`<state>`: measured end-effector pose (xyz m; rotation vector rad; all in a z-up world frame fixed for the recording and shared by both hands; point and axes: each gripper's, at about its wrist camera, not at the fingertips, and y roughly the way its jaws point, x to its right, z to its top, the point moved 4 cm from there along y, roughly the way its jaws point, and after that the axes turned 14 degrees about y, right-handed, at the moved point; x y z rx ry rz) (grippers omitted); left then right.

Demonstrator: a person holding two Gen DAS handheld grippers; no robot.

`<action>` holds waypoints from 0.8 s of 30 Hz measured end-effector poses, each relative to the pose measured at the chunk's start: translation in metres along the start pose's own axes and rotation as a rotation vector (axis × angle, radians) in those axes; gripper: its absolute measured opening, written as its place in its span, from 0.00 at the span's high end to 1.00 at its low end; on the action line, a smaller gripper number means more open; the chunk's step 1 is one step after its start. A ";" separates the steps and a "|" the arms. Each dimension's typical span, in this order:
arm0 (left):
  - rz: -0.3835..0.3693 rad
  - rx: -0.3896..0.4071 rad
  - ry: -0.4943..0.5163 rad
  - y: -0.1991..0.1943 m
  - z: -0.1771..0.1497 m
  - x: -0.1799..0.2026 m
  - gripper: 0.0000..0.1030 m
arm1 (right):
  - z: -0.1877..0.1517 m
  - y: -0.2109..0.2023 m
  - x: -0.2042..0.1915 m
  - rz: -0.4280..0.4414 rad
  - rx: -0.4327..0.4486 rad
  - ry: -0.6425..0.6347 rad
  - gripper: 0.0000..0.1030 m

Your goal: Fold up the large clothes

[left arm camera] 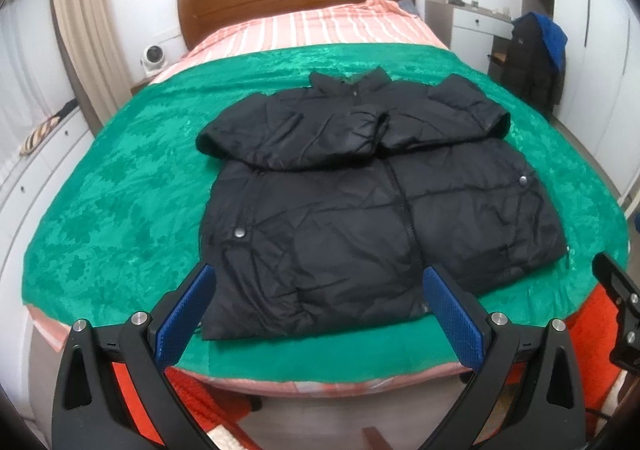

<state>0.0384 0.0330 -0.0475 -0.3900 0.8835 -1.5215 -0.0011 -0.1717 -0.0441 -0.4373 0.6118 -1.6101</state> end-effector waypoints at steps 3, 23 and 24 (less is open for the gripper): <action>-0.002 -0.016 -0.010 0.004 -0.002 -0.004 0.00 | 0.000 0.000 0.001 0.006 -0.001 0.002 0.00; -0.086 0.081 0.390 0.079 0.066 0.013 0.00 | 0.007 0.012 0.000 0.094 -0.013 0.035 0.00; -0.099 0.068 0.421 0.096 0.075 0.017 0.00 | 0.005 0.012 -0.002 0.100 -0.019 0.032 0.00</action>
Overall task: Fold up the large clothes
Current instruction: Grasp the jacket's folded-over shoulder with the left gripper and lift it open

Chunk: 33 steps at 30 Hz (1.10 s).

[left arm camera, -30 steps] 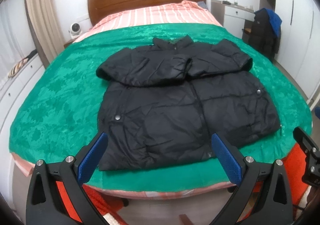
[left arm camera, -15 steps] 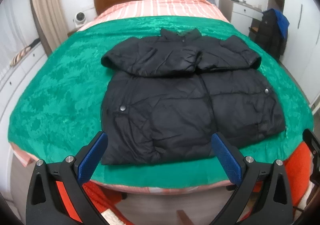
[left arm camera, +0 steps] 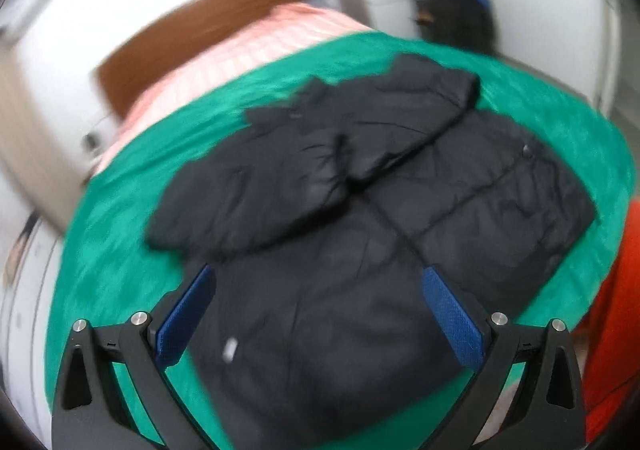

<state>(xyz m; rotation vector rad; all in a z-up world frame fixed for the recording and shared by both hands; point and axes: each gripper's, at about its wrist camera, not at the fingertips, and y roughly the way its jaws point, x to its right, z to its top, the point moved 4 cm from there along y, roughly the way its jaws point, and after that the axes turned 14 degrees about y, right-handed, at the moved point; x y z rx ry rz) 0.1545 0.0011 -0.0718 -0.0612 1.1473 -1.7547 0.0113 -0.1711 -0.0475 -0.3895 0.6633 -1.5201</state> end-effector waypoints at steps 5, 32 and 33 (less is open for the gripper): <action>-0.004 -0.092 0.109 0.117 0.039 -0.008 0.00 | -0.013 -0.006 0.001 0.000 -0.012 -0.012 0.00; 0.426 -0.391 -1.159 0.030 -0.334 -0.324 0.31 | -0.034 0.013 0.003 0.051 -0.089 -0.021 0.00; 0.433 -0.373 -1.150 0.023 -0.335 -0.316 0.31 | -0.031 0.014 0.007 0.041 -0.086 -0.014 0.00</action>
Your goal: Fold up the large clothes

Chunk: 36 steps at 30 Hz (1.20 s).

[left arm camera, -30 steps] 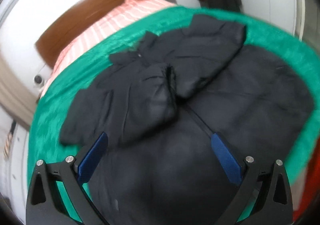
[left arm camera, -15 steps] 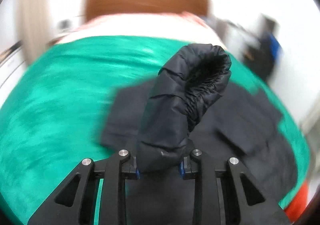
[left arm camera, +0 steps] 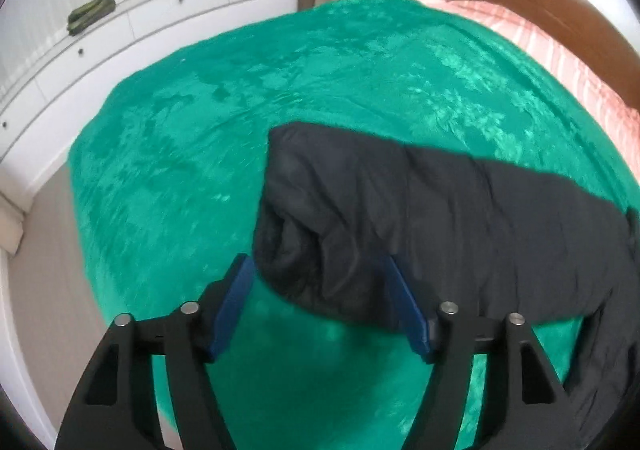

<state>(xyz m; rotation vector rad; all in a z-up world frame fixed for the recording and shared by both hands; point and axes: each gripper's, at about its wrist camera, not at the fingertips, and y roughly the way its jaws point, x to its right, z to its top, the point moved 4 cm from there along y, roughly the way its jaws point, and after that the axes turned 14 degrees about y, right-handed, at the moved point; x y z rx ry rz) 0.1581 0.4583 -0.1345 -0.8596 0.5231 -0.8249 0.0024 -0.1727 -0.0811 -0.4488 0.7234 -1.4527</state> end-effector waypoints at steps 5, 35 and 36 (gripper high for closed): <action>-0.081 0.130 0.125 -0.065 -0.033 0.035 0.16 | 0.039 0.016 0.002 0.008 0.033 -0.074 0.00; -0.116 0.234 0.671 -0.179 -0.150 0.222 0.07 | 0.138 0.309 -0.079 -0.049 -0.211 -0.437 0.45; -0.117 0.232 0.672 -0.178 -0.150 0.222 0.07 | 0.148 0.309 -0.076 -0.049 -0.194 -0.403 0.61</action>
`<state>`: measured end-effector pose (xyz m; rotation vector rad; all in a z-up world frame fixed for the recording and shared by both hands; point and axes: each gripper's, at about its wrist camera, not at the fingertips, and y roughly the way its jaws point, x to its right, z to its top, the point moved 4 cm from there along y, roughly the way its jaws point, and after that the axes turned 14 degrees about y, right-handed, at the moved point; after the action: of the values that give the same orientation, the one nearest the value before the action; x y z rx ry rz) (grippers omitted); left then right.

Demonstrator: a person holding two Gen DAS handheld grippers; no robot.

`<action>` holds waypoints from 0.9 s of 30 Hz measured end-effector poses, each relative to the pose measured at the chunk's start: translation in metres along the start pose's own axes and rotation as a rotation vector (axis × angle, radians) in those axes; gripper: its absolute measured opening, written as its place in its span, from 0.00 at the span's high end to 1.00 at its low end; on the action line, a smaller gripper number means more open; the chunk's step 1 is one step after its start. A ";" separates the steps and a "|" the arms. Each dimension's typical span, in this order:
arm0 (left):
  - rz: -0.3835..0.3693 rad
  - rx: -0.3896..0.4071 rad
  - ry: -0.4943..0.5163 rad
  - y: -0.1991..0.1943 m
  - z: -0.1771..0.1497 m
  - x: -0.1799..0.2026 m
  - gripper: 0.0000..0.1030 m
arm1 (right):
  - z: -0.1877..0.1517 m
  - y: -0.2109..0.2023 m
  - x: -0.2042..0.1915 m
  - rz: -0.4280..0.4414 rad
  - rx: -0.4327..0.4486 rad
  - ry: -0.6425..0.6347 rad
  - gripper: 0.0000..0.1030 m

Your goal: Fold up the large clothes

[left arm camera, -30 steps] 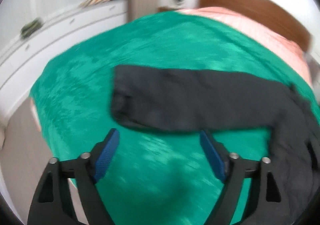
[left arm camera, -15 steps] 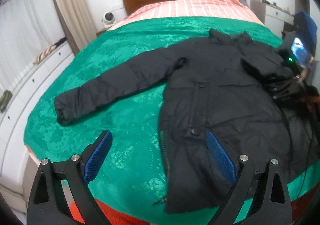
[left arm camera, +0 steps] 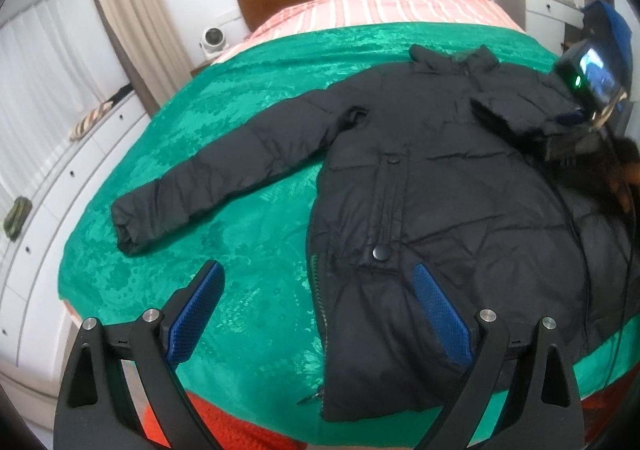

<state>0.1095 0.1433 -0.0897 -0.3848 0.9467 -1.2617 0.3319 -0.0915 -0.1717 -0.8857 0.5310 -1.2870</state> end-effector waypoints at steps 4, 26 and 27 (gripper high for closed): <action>-0.012 -0.012 -0.004 0.002 -0.008 -0.001 0.07 | 0.033 -0.044 0.071 0.062 0.126 0.309 0.93; -0.385 -0.146 -0.250 0.066 -0.046 -0.024 0.06 | -0.219 -0.134 0.395 -0.131 0.050 1.083 0.27; -0.434 -0.155 -0.247 0.070 -0.048 -0.020 0.06 | -0.211 -0.138 0.364 -0.020 0.065 1.040 0.23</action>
<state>0.1164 0.1943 -0.1598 -0.8834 0.7724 -1.4917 0.1721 -0.5023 -0.1349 -0.0940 1.2714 -1.7251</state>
